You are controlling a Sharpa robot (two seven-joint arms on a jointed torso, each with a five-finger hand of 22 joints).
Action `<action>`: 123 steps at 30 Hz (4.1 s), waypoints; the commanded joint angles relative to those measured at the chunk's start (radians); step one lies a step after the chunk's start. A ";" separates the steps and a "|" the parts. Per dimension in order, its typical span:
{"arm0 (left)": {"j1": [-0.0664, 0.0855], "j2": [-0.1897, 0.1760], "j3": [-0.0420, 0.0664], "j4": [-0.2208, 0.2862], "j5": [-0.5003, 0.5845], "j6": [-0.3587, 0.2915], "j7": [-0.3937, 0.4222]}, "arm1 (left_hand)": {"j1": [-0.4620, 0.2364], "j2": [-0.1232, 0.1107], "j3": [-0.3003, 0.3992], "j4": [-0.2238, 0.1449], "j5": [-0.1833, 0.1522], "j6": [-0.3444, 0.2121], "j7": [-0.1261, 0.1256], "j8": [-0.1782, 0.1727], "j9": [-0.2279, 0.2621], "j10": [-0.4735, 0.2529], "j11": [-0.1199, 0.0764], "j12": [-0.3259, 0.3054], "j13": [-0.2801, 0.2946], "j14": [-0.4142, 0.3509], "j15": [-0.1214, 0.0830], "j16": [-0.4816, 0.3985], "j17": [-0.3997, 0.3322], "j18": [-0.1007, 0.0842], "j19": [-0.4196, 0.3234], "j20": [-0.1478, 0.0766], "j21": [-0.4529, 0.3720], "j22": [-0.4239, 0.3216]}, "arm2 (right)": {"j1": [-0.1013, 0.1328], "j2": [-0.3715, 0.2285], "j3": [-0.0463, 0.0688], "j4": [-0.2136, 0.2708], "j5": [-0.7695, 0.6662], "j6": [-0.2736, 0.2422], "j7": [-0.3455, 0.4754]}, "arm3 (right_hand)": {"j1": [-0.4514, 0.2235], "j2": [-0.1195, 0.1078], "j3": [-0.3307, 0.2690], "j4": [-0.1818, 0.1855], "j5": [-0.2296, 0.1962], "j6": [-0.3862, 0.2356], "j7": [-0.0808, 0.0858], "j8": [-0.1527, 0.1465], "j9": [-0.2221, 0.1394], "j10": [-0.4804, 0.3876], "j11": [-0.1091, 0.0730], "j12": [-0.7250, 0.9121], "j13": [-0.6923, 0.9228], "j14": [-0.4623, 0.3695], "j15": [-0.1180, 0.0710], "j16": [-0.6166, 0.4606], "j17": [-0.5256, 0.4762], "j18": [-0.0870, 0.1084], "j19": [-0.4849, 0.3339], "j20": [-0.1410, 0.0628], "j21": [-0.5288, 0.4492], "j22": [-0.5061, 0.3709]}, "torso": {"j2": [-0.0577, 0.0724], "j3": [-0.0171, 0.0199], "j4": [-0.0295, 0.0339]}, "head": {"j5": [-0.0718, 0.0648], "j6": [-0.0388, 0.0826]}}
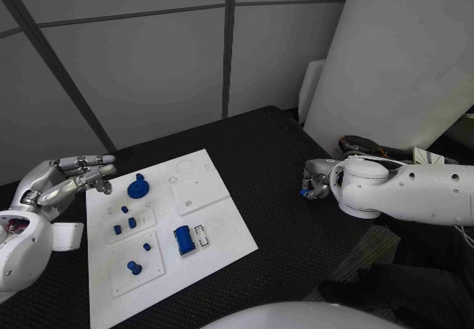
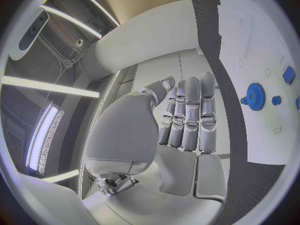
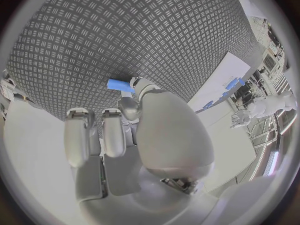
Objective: Assemble the parts on the task board
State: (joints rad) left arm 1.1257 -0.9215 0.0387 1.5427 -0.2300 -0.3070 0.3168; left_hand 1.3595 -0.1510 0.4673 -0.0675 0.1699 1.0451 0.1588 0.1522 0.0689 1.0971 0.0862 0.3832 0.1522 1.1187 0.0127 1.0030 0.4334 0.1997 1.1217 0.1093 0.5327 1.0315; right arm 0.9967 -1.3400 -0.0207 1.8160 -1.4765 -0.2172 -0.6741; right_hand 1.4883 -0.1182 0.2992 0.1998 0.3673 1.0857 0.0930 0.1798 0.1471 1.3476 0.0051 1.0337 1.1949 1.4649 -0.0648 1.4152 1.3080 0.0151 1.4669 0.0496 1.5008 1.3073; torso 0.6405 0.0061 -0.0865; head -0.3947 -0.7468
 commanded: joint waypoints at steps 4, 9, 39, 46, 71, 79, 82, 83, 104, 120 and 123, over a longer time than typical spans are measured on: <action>0.001 0.001 0.001 0.002 0.002 -0.001 0.009 | 0.000 0.008 -0.004 0.000 0.003 -0.005 0.000 0.003 -0.001 -0.009 0.000 0.006 0.001 -0.005 -0.001 0.004 0.000 -0.018 -0.004 0.002 -0.005 -0.001 | -0.001 -0.021 -0.006 0.053 0.108 -0.065 0.013 | -0.031 -0.003 0.018 -0.005 -0.012 0.024 -0.019 0.018 0.236 0.020 -0.010 0.008 0.004 0.066 -0.002 0.008 0.078 0.006 0.047 -0.002 0.006 0.206 | 0.000 0.0006 0.0006 | 0.002 0.003; 0.001 0.002 0.001 0.002 0.002 -0.001 0.009 | 0.000 0.008 -0.004 0.000 0.003 -0.005 0.000 0.003 -0.001 -0.009 0.000 0.006 0.001 -0.005 -0.001 0.004 0.000 -0.018 -0.004 0.002 -0.005 -0.001 | 0.025 -0.034 -0.005 0.088 0.114 -0.098 0.018 | -0.040 -0.006 0.025 -0.007 -0.014 0.024 -0.020 0.019 0.237 0.022 -0.010 0.010 0.006 0.066 -0.003 0.010 0.081 0.005 0.048 -0.002 0.007 0.207 | 0.000 0.0008 -0.0005 | 0.008 0.006; 0.002 -0.005 0.001 0.011 0.002 0.003 0.008 | 0.000 0.008 -0.004 0.000 0.003 -0.005 0.000 0.003 -0.001 -0.009 0.000 0.006 0.001 -0.005 -0.001 0.004 0.000 -0.018 -0.004 0.002 -0.005 -0.001 | 0.046 0.290 -0.004 0.077 0.194 -0.179 0.169 | -0.148 -0.034 0.012 -0.004 0.006 0.038 -0.027 0.026 0.245 0.048 -0.015 0.057 0.045 0.074 -0.006 0.033 0.111 -0.002 0.067 -0.005 0.028 0.227 | -0.001 -0.0005 0.0013 | 0.204 -0.004; 0.002 -0.007 0.001 0.013 0.002 0.005 0.006 | 0.000 0.008 -0.004 0.000 0.003 -0.005 0.000 0.003 -0.001 -0.009 0.000 0.006 0.001 -0.005 -0.001 0.004 0.000 -0.018 -0.004 0.002 -0.005 -0.001 | 0.043 0.377 -0.005 0.044 0.210 -0.164 0.172 | -0.182 -0.027 -0.016 0.008 0.033 0.053 -0.036 0.036 0.251 0.056 -0.022 0.067 0.053 0.075 -0.011 0.039 0.118 -0.003 0.071 -0.009 0.033 0.231 | 0.001 0.0005 -0.0001 | 0.254 -0.008; 0.002 -0.006 0.001 0.018 0.002 0.010 0.002 | 0.001 0.008 -0.004 -0.001 0.003 -0.007 0.001 0.005 0.000 -0.012 0.001 0.010 0.002 -0.005 0.000 0.006 0.000 -0.018 -0.003 0.002 -0.005 -0.001 | 0.037 0.532 -0.005 -0.043 0.226 -0.013 0.123 | -0.258 0.004 -0.101 0.045 0.035 0.080 -0.053 0.066 0.269 0.097 -0.036 0.151 0.116 0.082 -0.023 0.063 0.147 -0.009 0.089 -0.021 0.053 0.249 | 0.001 -0.0003 0.0007 | 0.340 -0.043; 0.002 -0.009 0.001 0.020 0.002 0.011 0.002 | 0.001 0.008 -0.004 -0.001 0.003 -0.007 0.001 0.005 0.000 -0.012 0.001 0.010 0.002 -0.005 0.000 0.006 0.000 -0.018 -0.003 0.002 -0.005 -0.001 | 0.034 0.540 -0.006 -0.052 0.191 0.015 0.097 | -0.269 0.004 -0.115 0.049 0.025 0.081 -0.054 0.070 0.271 0.099 -0.036 0.157 0.122 0.082 -0.024 0.065 0.149 -0.010 0.090 -0.022 0.054 0.250 | 0.001 0.0007 -0.0013 | 0.340 -0.047; 0.002 -0.009 0.001 0.020 0.002 0.011 0.001 | 0.001 0.008 -0.004 -0.001 0.003 -0.007 0.001 0.005 0.000 -0.012 0.001 0.010 0.002 -0.005 0.000 0.006 0.000 -0.018 -0.003 0.002 -0.005 -0.001 | 0.033 0.540 -0.006 -0.052 0.175 0.013 0.087 | -0.270 0.004 -0.116 0.050 0.024 0.081 -0.054 0.070 0.272 0.100 -0.037 0.158 0.123 0.082 -0.024 0.065 0.149 -0.010 0.090 -0.022 0.054 0.250 | 0.001 0.0007 -0.0008 | 0.340 -0.049; 0.002 -0.010 0.001 0.020 0.002 0.011 0.001 | 0.001 0.008 -0.004 -0.001 0.003 -0.007 0.001 0.005 0.000 -0.012 0.001 0.010 0.002 -0.005 0.000 0.006 0.000 -0.018 -0.003 0.002 -0.005 -0.001 | 0.033 0.540 -0.006 -0.052 0.170 0.011 0.083 | -0.270 0.004 -0.116 0.050 0.024 0.081 -0.054 0.070 0.272 0.100 -0.037 0.158 0.123 0.082 -0.024 0.065 0.149 -0.010 0.090 -0.022 0.054 0.250 | 0.001 0.0009 -0.0009 | 0.340 -0.050; 0.002 -0.012 0.001 0.021 0.002 0.011 0.001 | 0.001 0.008 -0.004 -0.001 0.003 -0.007 0.001 0.005 0.000 -0.012 0.001 0.010 0.002 -0.005 0.000 0.006 0.000 -0.018 -0.003 0.002 -0.005 -0.001 | 0.033 0.542 -0.006 -0.050 0.128 -0.020 0.072 | -0.286 0.013 -0.135 0.061 0.022 0.086 -0.057 0.080 0.276 0.110 -0.040 0.183 0.141 0.083 -0.026 0.067 0.152 -0.011 0.094 -0.024 0.059 0.254 | 0.001 -0.0003 -0.0015 | 0.339 -0.052; 0.002 -0.016 0.001 0.024 0.002 0.011 0.000 | 0.000 0.008 -0.004 -0.001 0.003 -0.008 0.001 0.005 -0.001 -0.014 0.002 0.012 0.003 -0.006 0.000 0.006 0.000 -0.018 -0.003 0.002 -0.005 -0.001 | 0.033 0.560 -0.006 -0.064 0.133 0.003 0.074 | -0.310 0.021 -0.168 0.080 0.036 0.083 -0.058 0.086 0.280 0.111 -0.039 0.185 0.146 0.082 -0.027 0.067 0.152 -0.012 0.094 -0.025 0.059 0.254 | 0.001 0.0001 -0.0013 | 0.343 -0.057; 0.003 -0.016 0.001 0.024 0.002 0.012 -0.001 | 0.000 0.008 -0.004 -0.001 0.003 -0.008 0.001 0.005 -0.001 -0.014 0.002 0.012 0.003 -0.006 0.000 0.006 0.000 -0.018 -0.003 0.002 -0.005 -0.001 | 0.033 0.561 -0.006 -0.066 0.133 0.010 0.072 | -0.314 0.021 -0.178 0.082 0.046 0.082 -0.057 0.088 0.280 0.111 -0.039 0.184 0.146 0.082 -0.027 0.067 0.152 -0.011 0.094 -0.026 0.059 0.254 | 0.001 0.0002 -0.0013 | 0.343 -0.058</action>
State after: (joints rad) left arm 1.1263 -0.9373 0.0389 1.5639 -0.2298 -0.3050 0.3123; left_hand 1.3595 -0.1511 0.4674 -0.0675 0.1699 1.0451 0.1588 0.1521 0.0689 1.0904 0.0863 0.3903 0.1542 1.1186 0.0127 1.0030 0.4335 0.1996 1.1217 0.1093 0.5327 1.0316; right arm 1.0286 -0.7807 -0.0263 1.7497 -1.3409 -0.2243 -0.6025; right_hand 1.1825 -0.0985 0.1277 0.2822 0.4087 1.1682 0.0360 0.2634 0.4263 1.4528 -0.0321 1.2146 1.3078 1.4670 -0.0879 1.4758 1.3073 0.0153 1.4636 0.0318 1.5551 1.3073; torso 0.6419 0.0061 -0.0871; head -0.0521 -0.8036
